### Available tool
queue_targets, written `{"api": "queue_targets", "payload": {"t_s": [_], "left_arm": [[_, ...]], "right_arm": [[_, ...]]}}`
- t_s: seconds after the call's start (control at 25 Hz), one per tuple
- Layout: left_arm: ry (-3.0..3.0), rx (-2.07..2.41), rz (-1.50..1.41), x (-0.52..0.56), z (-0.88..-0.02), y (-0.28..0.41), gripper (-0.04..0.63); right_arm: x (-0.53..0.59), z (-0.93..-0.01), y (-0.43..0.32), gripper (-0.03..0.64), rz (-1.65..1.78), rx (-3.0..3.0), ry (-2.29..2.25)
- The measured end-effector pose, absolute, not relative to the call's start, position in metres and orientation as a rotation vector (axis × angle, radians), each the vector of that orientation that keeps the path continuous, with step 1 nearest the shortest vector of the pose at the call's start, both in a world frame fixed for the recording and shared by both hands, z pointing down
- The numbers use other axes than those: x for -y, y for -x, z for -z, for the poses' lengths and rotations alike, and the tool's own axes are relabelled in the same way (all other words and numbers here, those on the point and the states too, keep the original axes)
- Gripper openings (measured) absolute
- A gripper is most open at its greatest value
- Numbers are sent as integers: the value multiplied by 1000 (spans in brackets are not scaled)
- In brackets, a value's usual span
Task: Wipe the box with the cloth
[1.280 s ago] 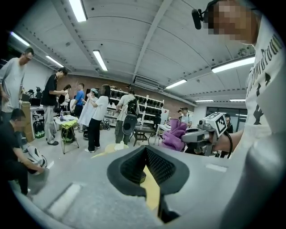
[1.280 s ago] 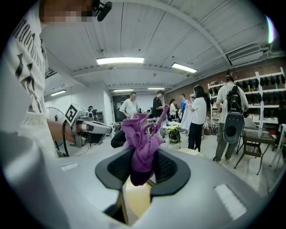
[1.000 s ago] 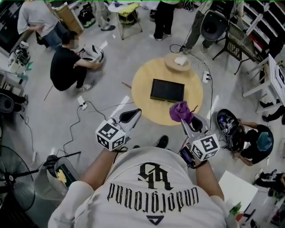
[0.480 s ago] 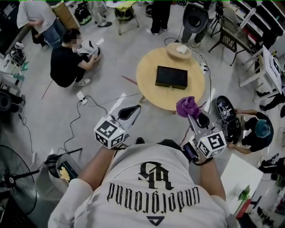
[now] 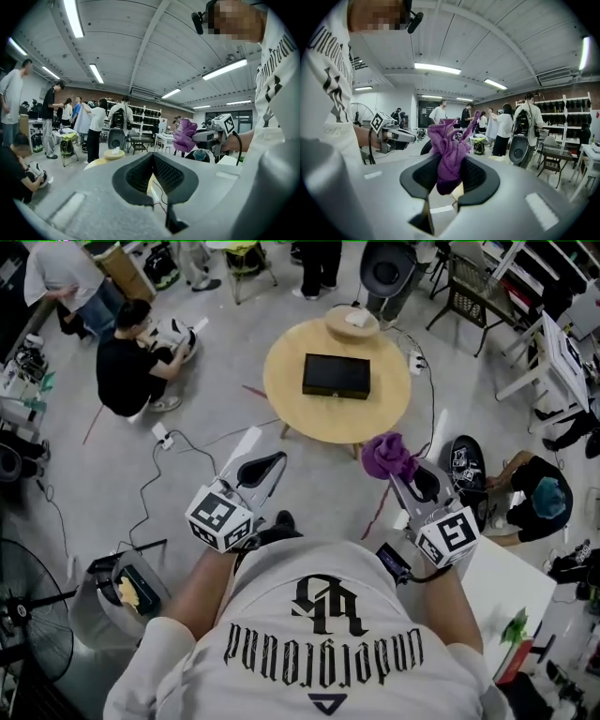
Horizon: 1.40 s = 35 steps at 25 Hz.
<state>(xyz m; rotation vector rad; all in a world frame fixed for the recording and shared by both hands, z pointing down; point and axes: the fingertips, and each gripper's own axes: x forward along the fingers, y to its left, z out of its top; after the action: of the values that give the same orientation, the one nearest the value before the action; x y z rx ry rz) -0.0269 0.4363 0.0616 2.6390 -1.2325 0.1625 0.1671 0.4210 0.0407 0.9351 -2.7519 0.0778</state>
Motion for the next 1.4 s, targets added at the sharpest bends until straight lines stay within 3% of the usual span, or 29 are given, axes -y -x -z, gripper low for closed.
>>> {"api": "queue_targets", "payload": {"t_s": [0.6,1.4], "left_arm": [[-2614,1255,-252,-522,-77,-70,6],[-2598,1289,-218,-542,-76,-85,6]], "right_arm": [[-520,-67,-267,104,-161,2787,-933],[-534,-62,-283,104,-131,2807,-916]]}}
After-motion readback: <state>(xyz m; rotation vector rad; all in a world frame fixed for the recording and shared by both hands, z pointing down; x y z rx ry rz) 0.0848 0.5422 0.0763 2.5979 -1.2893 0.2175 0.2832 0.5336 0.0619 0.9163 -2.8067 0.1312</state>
